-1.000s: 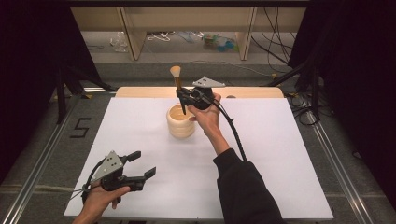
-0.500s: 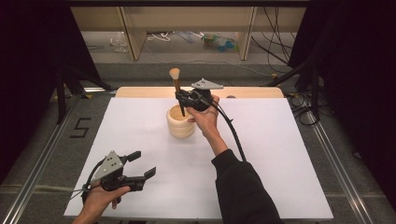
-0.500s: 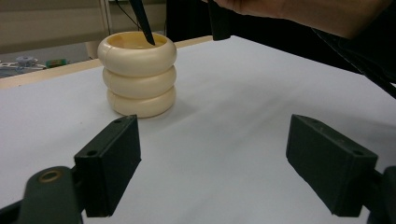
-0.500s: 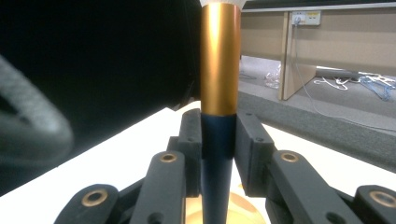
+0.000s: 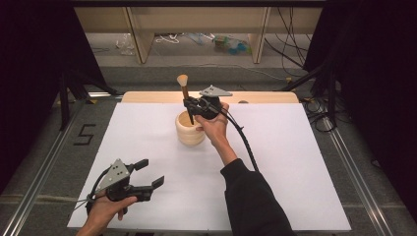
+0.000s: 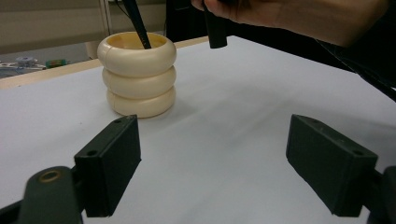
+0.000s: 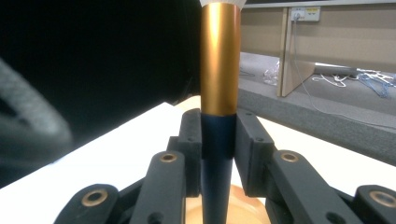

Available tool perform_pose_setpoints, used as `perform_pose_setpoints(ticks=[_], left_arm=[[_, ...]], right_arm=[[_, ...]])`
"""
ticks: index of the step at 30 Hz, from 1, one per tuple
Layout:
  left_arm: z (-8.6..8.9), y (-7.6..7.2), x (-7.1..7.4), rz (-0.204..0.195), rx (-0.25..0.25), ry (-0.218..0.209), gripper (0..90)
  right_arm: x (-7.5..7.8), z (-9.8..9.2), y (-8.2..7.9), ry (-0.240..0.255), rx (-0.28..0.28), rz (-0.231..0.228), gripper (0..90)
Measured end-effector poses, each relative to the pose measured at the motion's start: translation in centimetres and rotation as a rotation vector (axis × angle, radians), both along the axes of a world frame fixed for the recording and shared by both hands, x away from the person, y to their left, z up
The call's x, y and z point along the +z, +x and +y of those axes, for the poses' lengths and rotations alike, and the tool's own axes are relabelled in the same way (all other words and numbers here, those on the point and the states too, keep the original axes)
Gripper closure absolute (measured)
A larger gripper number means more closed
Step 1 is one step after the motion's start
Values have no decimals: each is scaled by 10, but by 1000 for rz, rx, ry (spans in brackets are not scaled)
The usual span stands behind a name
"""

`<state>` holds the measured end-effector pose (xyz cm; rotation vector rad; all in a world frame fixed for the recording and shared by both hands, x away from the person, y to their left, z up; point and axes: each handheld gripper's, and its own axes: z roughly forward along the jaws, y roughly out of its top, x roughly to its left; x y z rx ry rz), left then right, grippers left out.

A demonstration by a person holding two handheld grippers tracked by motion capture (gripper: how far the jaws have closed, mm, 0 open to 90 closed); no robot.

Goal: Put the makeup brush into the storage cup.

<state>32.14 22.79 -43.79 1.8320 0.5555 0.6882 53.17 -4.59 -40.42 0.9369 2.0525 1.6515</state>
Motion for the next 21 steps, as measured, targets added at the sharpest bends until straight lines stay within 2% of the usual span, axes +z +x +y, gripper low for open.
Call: perform_pose_setpoints(ticks=[2, 3, 5, 6, 12, 13, 14, 21], left_arm=[[0, 0, 0, 0, 1, 1, 178], [0, 0, 0, 0, 0, 1, 178], [0, 1, -1, -9, -10, -5, 178], [0, 0, 0, 1, 0, 1, 178], [0, 0, 0, 1, 0, 0, 178], [0, 1, 0, -4, -6, -3, 178], [0, 0, 0, -1, -2, -1, 178], [0, 0, 0, 1, 0, 0, 178]], right_arm=[[-2, 0, 0, -5, -2, 3, 745], [-3, 0, 1, -4, -2, -12, 745], [-5, 0, 1, -8, -2, -1, 745], [-5, -1, 1, -10, -1, -10, 745], [-8, -1, 2, -10, 2, -9, 745], [-8, 0, 1, -7, 1, 5, 745], [-9, -1, 1, -11, 0, -6, 745], [-13, -1, 1, -9, -1, 0, 745]])
